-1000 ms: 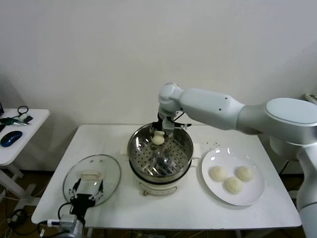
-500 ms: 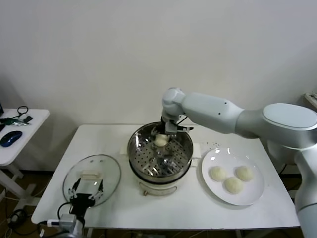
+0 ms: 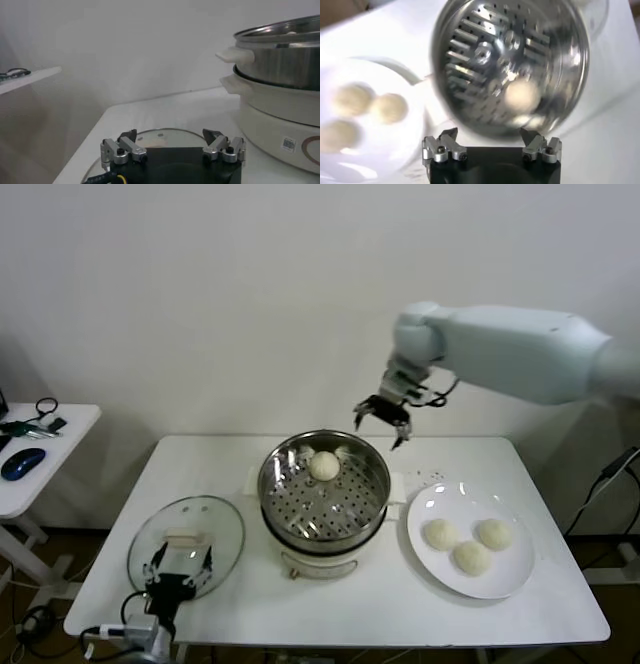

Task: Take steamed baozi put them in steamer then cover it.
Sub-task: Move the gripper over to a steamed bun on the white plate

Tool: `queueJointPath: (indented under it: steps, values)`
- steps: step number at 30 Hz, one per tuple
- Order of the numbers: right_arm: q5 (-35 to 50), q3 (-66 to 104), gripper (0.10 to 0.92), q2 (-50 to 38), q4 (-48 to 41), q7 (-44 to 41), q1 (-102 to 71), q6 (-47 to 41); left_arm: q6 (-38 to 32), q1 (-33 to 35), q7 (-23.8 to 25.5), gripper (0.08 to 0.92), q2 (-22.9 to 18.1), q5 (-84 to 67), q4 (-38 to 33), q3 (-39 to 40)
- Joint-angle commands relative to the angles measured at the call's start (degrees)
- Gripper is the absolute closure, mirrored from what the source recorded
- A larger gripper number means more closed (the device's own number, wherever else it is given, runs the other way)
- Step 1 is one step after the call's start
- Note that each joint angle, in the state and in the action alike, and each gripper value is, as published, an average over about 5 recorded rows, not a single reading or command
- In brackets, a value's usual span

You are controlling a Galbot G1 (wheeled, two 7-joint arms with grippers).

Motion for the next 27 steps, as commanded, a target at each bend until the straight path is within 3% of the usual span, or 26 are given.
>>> queueJointPath:
  steps: [1,6,11,27]
  values:
    - [10.6,-19.5,0.203,-21.1,19.6,8.6,7.1,-24.3,0.0,-0.1,0.1,0.177,0.0,0.0,0.1,0.1]
    - [9.8,-11.6,0.203,-22.6,22.4,15.1,-3.7,-31.9,0.2,-0.4,0.1,0.177,-0.1,-0.1,0.4,0.3]
    - [7.6,-3.5,0.203,-20.6,18.9,17.7,-12.6,-35.8,0.1,-0.2,0.0,0.177,-0.2,0.0,0.9,0.2]
    - [-2.0,20.4,0.203,-17.5,5.4,18.6,-36.2,-37.1,-0.7,0.5,-0.1,0.177,-1.4,1.1,1.9,0.7]
